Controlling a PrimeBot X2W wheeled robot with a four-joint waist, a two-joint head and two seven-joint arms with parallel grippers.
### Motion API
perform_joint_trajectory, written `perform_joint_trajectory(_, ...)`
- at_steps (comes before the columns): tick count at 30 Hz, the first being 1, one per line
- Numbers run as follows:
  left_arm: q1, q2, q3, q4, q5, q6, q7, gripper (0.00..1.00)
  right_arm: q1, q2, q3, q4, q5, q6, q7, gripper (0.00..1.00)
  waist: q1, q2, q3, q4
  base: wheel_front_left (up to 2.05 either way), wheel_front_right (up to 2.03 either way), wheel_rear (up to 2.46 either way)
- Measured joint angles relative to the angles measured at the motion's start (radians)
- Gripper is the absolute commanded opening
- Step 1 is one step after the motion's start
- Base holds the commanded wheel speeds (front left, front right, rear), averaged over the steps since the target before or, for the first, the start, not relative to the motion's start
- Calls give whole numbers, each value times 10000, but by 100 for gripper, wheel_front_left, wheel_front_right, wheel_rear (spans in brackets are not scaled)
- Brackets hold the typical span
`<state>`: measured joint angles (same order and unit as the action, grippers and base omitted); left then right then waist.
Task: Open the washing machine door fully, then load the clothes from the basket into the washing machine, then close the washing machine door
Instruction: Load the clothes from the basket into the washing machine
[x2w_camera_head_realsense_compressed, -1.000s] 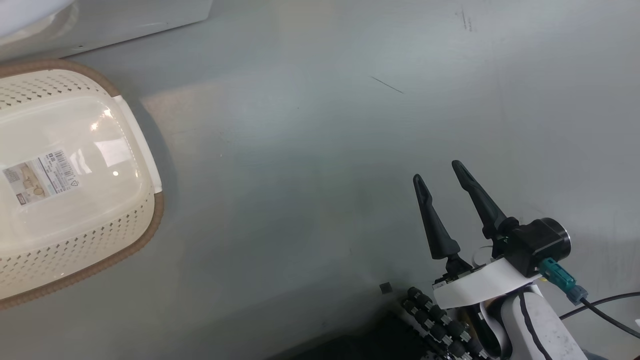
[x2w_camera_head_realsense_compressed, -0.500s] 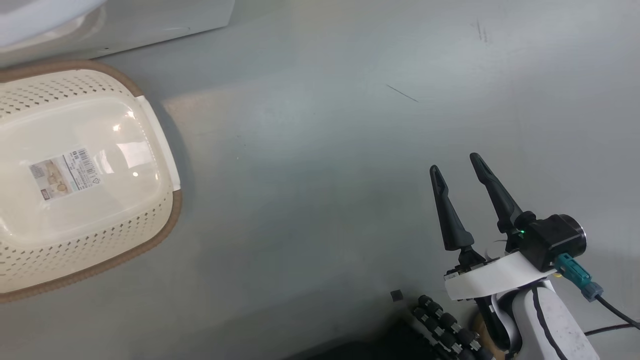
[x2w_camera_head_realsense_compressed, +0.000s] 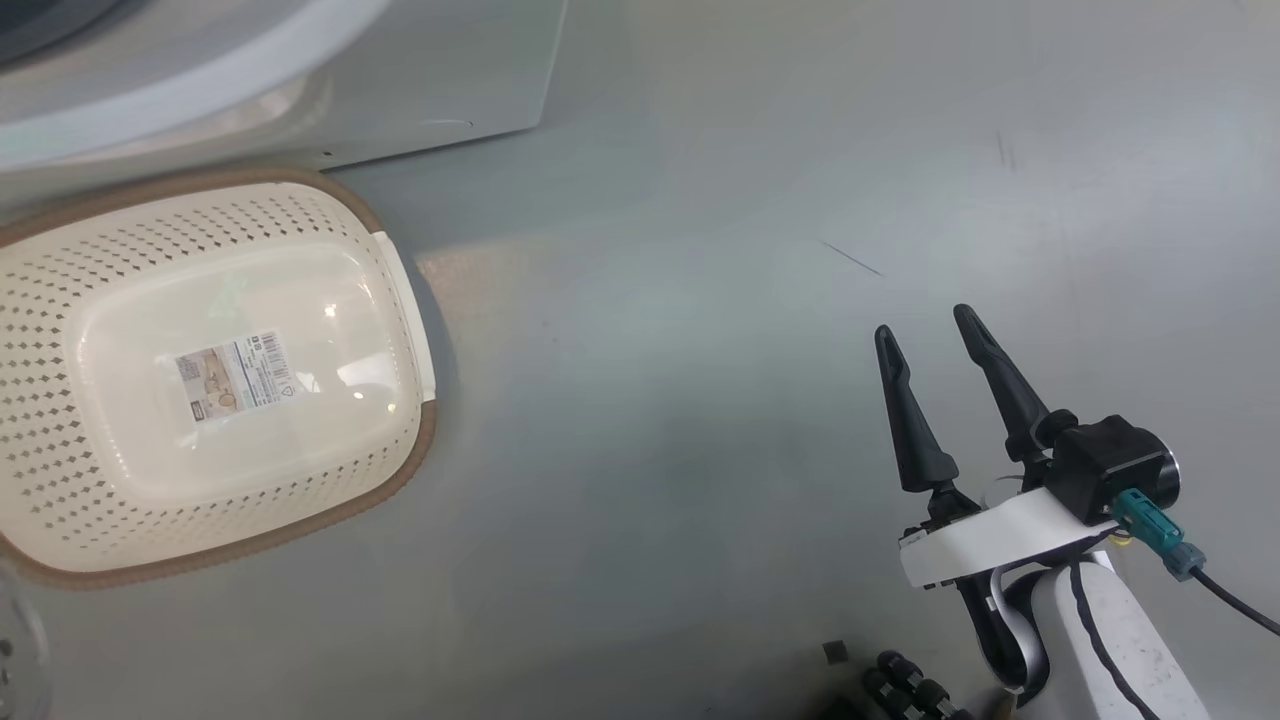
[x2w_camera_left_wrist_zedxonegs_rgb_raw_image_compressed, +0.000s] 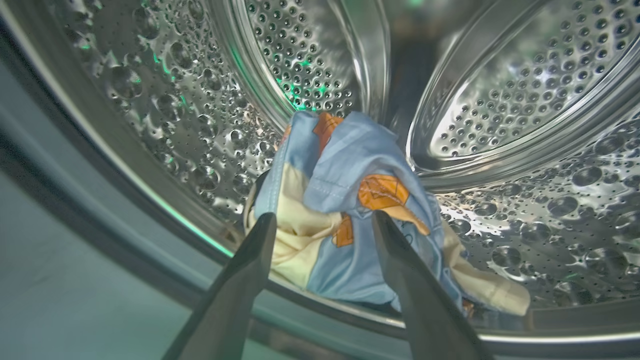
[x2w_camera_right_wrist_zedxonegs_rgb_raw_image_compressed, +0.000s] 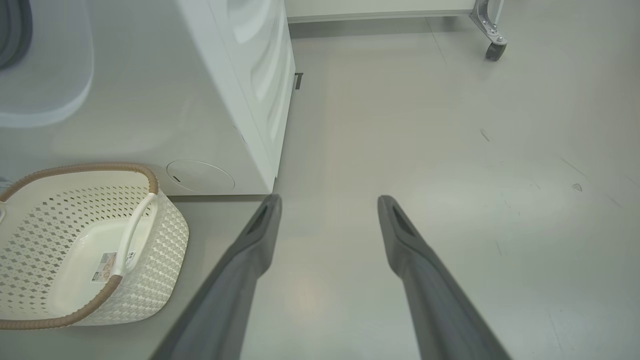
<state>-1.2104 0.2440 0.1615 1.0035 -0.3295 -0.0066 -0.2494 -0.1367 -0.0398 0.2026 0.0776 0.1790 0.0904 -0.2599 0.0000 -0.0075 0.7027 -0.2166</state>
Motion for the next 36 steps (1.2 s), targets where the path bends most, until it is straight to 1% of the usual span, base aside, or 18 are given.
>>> perform_joint_trajectory(9,1340,-477,-148,604,31,-35,-27,100,-4,-6,42,382,272,54,0,100,0,0,-1177,290,0,0,0)
perform_joint_trajectory(13,1910,-767,-403,748,54,-290,-27,100,-1,-12,-13,539,334,56,0,100,0,0,-1730,387,0,0,0)
perform_joint_trajectory(16,2393,-991,-677,777,320,-399,-27,100,2,-12,-52,612,387,58,0,100,0,0,-2144,460,0,0,0)
perform_joint_trajectory(22,3351,-1149,-742,435,481,-472,-27,100,18,-15,-111,648,520,136,0,100,-1,0,-2946,596,0,0,0)
perform_joint_trajectory(27,4254,-1695,-838,69,520,-711,-27,100,81,-23,-245,755,520,144,0,100,-1,0,-3586,708,0,0,0)
perform_joint_trajectory(29,4455,-1779,-838,-21,518,-723,-27,100,88,-21,-261,755,520,144,0,100,-1,0,-3706,732,0,0,0)
perform_joint_trajectory(31,5094,-1941,-905,-297,523,-736,-27,100,151,-23,-351,752,525,146,0,100,-1,0,-4063,799,0,0,0)
perform_joint_trajectory(36,5890,-1948,-1005,-872,660,-734,-27,100,389,-23,-487,746,523,161,0,100,-1,0,-4508,904,0,0,0)
